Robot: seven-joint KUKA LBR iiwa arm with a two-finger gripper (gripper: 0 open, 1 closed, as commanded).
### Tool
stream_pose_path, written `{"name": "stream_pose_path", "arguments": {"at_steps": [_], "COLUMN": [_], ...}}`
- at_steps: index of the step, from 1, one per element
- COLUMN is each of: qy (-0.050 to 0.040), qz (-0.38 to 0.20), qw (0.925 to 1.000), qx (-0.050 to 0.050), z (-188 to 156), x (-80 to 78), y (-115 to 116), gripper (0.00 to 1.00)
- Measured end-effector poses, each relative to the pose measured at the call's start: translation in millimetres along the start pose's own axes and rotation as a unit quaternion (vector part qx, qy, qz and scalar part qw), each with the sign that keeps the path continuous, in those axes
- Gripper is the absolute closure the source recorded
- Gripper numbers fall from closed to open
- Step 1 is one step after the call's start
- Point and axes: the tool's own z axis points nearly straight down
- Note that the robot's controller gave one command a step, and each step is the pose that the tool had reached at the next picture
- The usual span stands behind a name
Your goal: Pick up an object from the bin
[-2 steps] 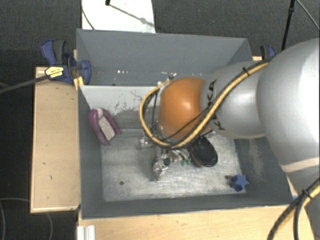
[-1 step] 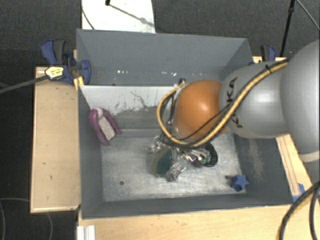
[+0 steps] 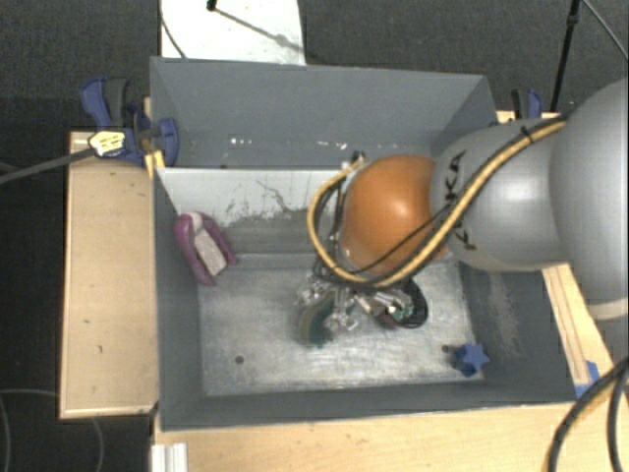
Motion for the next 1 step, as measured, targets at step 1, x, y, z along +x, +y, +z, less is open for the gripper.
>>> {"name": "stream_pose_path", "arguments": {"at_steps": [1], "qy": [0.0031], "qz": [-0.111], "qw": [0.9938], "qx": [0.0], "z": [-150.2], "x": [-17.1], "y": [16.3], "gripper": [1.0]}}
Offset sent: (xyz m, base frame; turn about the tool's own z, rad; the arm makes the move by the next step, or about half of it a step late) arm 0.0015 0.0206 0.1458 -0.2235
